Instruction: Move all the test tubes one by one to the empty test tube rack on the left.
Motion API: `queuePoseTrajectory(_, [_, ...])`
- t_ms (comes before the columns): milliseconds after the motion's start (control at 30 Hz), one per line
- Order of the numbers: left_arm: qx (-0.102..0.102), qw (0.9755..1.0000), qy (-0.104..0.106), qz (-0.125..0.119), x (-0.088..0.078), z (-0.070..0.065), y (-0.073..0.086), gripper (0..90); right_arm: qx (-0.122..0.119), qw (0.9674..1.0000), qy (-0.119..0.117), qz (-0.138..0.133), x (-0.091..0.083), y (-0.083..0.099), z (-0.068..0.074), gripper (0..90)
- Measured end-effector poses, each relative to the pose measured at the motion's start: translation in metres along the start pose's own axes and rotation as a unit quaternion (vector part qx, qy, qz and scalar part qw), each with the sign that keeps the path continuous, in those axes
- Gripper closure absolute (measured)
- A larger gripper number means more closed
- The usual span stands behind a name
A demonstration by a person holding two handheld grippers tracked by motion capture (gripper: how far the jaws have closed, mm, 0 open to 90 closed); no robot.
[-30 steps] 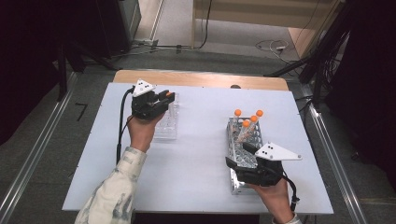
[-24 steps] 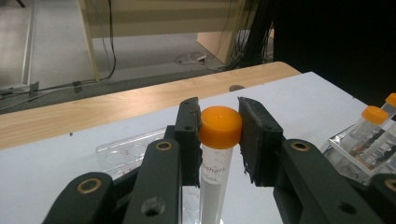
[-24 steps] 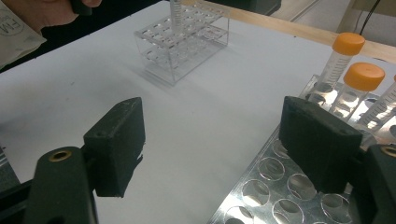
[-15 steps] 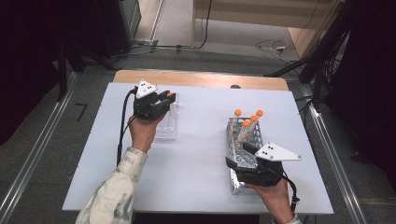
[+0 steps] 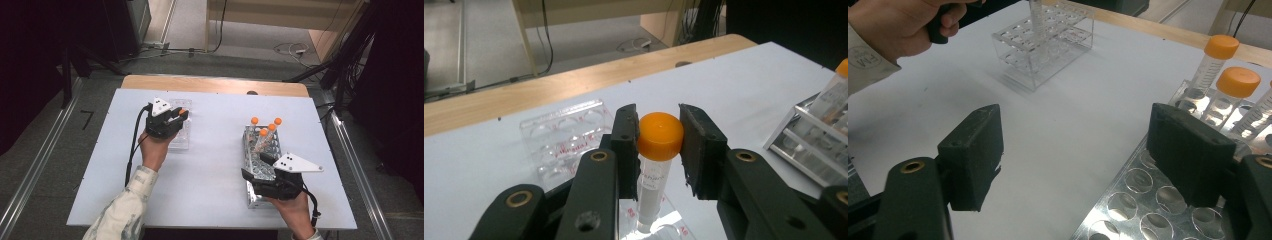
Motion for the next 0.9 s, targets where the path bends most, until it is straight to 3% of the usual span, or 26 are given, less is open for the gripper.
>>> queuePoseTrajectory(200, [-0.001,0.9999,0.0,0.012,0.005,-0.001,0.008,68.4,0.0,1.0,0.0,0.001,0.001,0.0,0.0,21.2])
queuePoseTrajectory(467, [-0.018,0.9998,0.003,0.008,0.002,0.001,0.01,50.9,0.003,1.0,0.003,0.0,0.0,0.0,-0.002,21.2])
queuePoseTrajectory(567, [-0.027,0.9996,0.0,0.005,-0.002,0.001,0.011,39.8,0.002,1.0,0.006,-0.001,-0.001,0.0,-0.004,21.2])
queuePoseTrajectory(700, [-0.027,0.9994,-0.023,-0.002,-0.01,-0.001,0.013,22.9,0.007,0.9999,0.012,-0.004,-0.002,0.0,-0.008,21.2])
queuePoseTrajectory(900, [-0.043,0.999,0.001,-0.012,-0.025,-0.003,0.016,20.2,0.013,0.9996,0.026,-0.007,-0.005,0.0,-0.019,21.7])
Point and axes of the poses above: each handheld gripper's, and its own axes: x roughly forward along the jaws, y roughly out of its underside, z roughly to its left, the point moved 5 cm from there along x, roughly forward along the jaws, and after that the axes turned 2 degrees about x, right-handed, at the moved point
